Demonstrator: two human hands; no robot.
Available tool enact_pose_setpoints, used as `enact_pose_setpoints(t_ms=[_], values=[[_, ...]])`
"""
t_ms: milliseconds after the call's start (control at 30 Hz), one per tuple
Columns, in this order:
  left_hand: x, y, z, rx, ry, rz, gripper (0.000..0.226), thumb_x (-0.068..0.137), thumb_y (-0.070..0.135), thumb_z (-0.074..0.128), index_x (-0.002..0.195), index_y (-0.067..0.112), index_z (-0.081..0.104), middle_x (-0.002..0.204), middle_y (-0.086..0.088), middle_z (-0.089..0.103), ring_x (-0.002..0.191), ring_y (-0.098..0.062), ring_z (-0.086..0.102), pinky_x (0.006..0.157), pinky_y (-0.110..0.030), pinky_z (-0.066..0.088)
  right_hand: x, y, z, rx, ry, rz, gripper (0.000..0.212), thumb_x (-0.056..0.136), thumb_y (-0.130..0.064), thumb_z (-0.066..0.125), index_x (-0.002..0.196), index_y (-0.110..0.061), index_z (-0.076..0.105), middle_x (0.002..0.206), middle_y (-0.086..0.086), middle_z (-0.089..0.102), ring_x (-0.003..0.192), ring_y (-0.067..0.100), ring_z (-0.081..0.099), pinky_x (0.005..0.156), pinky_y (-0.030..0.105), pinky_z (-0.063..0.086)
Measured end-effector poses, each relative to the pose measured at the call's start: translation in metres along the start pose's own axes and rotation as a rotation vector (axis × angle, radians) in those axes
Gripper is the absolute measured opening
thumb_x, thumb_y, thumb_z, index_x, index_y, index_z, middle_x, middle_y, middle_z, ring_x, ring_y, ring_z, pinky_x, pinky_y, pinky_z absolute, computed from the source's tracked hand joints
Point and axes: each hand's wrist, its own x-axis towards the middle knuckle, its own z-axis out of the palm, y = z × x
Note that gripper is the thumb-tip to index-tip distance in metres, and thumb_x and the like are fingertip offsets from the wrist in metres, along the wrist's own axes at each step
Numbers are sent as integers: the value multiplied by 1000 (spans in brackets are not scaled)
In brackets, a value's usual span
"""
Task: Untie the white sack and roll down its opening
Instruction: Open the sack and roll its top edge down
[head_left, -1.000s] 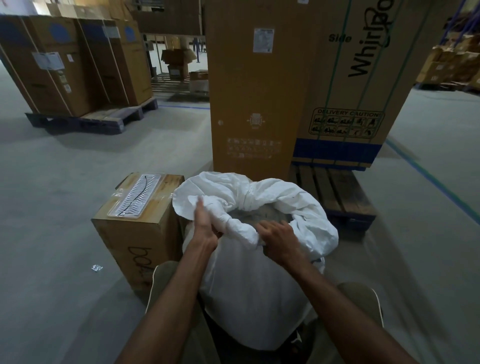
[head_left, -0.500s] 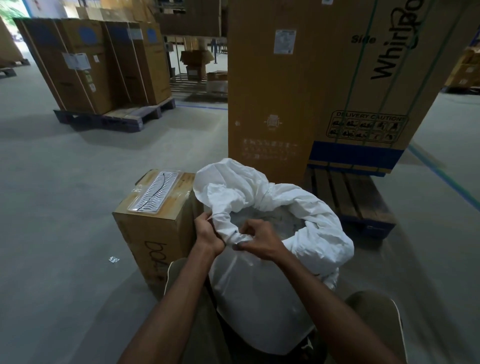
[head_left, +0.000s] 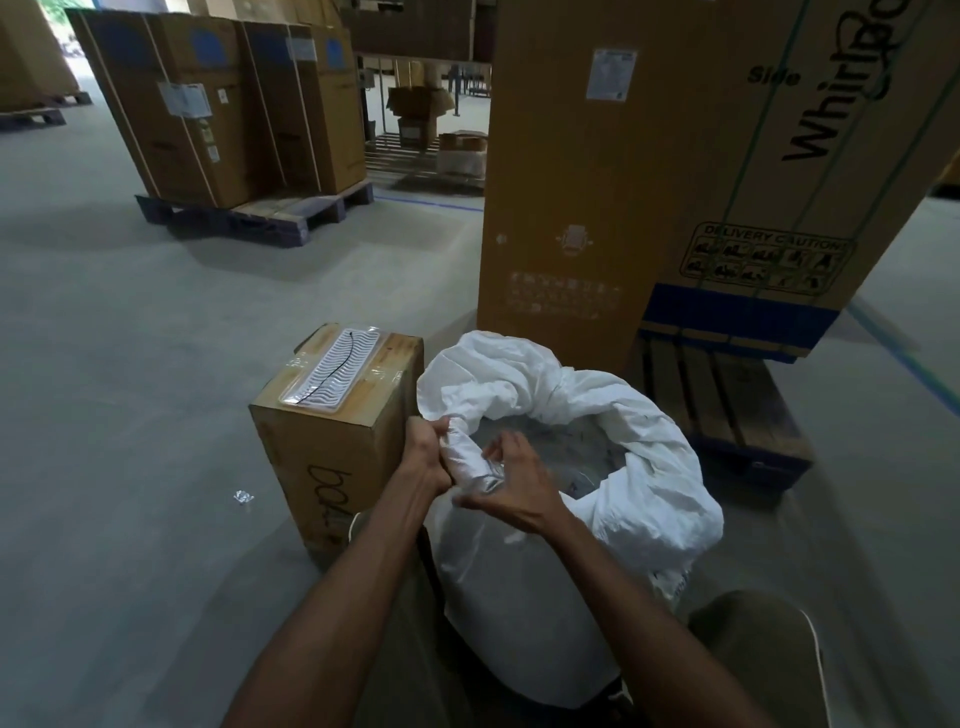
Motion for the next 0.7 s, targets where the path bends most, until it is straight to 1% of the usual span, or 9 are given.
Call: enact_pose_setpoints(t_ms=[67,167,233,333,433,500,567,633,700], values=[[2,-1,-14,-22,-24,-66,58,80,28,48,132,10,66,121,-19,69,101,-41,66,100,-56,51,4,-5,3,130,-53,63,70,58,-70,80,109,-29,54,104,-12,60,90,6,60,75,31,55],[5,1,-20,57,-112,-78,60,77,37,59,128,7,66,118,-18,70,102,-36,64,99,-52,53,9,-10,15,125,95,27,43,59,-53,85,84,-29,61,74,-14,64,65,4,61,58,29,54],[10,7,-19,286,-54,-24,62,82,55,66,126,12,63,120,-13,69,105,-31,65,96,-46,54,10,-14,25,29,180,-7,33,62,-43,81,75,-26,56,66,-11,61,57,8,57,52,25,47],[17,8,-22,695,73,235,87,72,61,81,138,15,47,126,2,55,114,-26,60,95,-40,52,10,-18,42,-143,216,-53,21,70,-28,72,89,-24,64,78,-4,70,67,21,67,58,32,54],[22,1,-27,953,57,433,64,81,46,79,130,13,56,118,3,62,104,-19,64,80,-31,52,10,-20,54,-369,205,-119,40,63,-17,73,103,-18,67,81,2,72,66,28,69,56,35,56],[31,1,-29,896,11,382,46,88,37,74,124,10,65,116,-6,71,98,-19,67,80,-34,57,11,-22,57,-405,217,-171,40,60,-14,74,98,-22,66,77,-1,70,61,27,67,50,33,52],[29,7,-27,637,-10,196,40,92,26,70,126,5,65,116,-10,72,102,-24,67,87,-37,56,10,-20,55,-310,230,-154,30,62,-20,74,87,-25,58,74,-3,65,61,23,63,50,31,46],[24,16,-35,296,-92,22,37,92,18,63,126,4,65,107,-12,73,97,-28,66,85,-40,55,10,-14,52,-66,170,-31,36,65,-39,79,83,-26,50,75,-7,61,67,16,59,56,32,44],[18,21,-48,94,-180,-57,38,86,21,59,117,4,68,93,-10,72,84,-28,63,79,-39,54,9,-9,49,297,63,115,44,66,-52,84,84,-25,55,80,-6,63,72,11,60,64,33,48]])
